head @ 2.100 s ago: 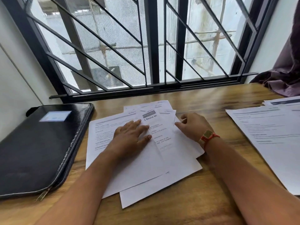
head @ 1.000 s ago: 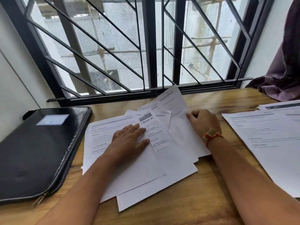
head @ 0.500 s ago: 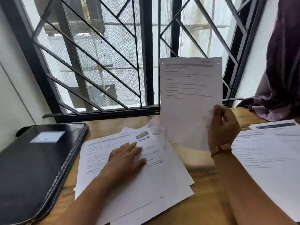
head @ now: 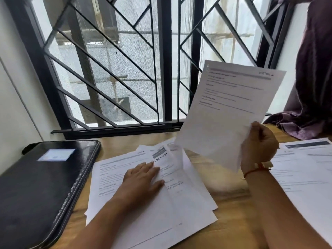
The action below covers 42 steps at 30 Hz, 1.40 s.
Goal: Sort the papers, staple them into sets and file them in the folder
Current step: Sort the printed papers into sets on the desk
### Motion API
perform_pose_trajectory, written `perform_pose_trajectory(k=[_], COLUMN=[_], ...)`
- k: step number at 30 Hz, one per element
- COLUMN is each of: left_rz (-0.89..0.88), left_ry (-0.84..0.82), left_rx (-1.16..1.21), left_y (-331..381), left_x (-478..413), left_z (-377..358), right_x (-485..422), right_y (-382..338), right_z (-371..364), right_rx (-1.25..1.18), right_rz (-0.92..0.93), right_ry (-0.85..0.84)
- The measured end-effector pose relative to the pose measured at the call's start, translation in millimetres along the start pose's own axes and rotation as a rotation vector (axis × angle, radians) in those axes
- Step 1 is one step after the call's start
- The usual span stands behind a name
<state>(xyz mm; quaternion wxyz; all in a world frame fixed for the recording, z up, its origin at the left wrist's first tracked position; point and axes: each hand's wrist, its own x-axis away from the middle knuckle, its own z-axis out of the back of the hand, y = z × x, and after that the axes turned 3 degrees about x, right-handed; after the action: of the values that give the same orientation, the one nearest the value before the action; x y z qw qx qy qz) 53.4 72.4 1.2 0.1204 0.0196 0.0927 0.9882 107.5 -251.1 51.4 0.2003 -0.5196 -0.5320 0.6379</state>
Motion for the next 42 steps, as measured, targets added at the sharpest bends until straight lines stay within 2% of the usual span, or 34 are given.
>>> perform_pose_trajectory(k=[5,10,12,14,16,17,19,21,24,26,29,33,37,42], left_rz=[-0.001,-0.013,-0.064,-0.117,-0.026,0.032,0.087,0.092,0.081,0.087,0.137,0.232,0.377,0.405], left_ry=[0.007,0.031,0.129,0.285,0.372,0.364,0.229,0.109,0.062,0.09,0.2,0.32,0.397,0.407], left_rx=[-0.004,0.011,0.087,0.349,0.774,1.016,1.48,1.722,1.707,1.674,1.686,1.854,1.95,1.998], left_y=[0.9,-3.4,-5.4,-5.5,0.2,3.5,6.0,2.5,-4.8,-9.3,-15.4,-35.3,-47.2,-43.6], left_x=[-0.7,-2.9,-5.4,-6.9,-3.0,0.4,4.3,8.3,9.4,6.7,4.0,-0.6,-0.3,1.0], left_z=[-0.2,-2.6,-2.3,0.4,8.8,15.0,24.3,31.6,33.0,29.4,30.8,40.0,45.3,44.6], right_x=[-2.2,18.8,29.7,40.3,50.4,55.4,64.2,72.3,81.7,84.9,85.1,82.7,81.7,81.5], right_y=[-1.0,-6.3,-6.9,-6.2,-4.5,-3.8,-0.2,2.3,3.3,2.0,-2.7,-7.3,3.8,12.8], right_z=[-0.3,-5.8,-7.9,-10.4,-13.6,-15.4,-19.3,-21.6,-22.8,-23.0,-21.7,-18.0,-19.4,-21.4], right_rx=[-0.032,-0.102,-0.093,-0.091,-0.097,-0.092,-0.092,-0.092,-0.072,-0.063,-0.096,-0.086,0.068,0.288], right_rz=[-0.041,-0.077,-0.107,-0.133,-0.141,-0.136,-0.133,-0.125,-0.089,-0.098,-0.175,-0.272,-0.225,-0.053], right_ry=[-0.05,-0.322,-0.444,-0.545,-0.623,-0.655,-0.711,-0.764,-0.822,-0.848,-0.87,-0.843,-0.843,-0.893])
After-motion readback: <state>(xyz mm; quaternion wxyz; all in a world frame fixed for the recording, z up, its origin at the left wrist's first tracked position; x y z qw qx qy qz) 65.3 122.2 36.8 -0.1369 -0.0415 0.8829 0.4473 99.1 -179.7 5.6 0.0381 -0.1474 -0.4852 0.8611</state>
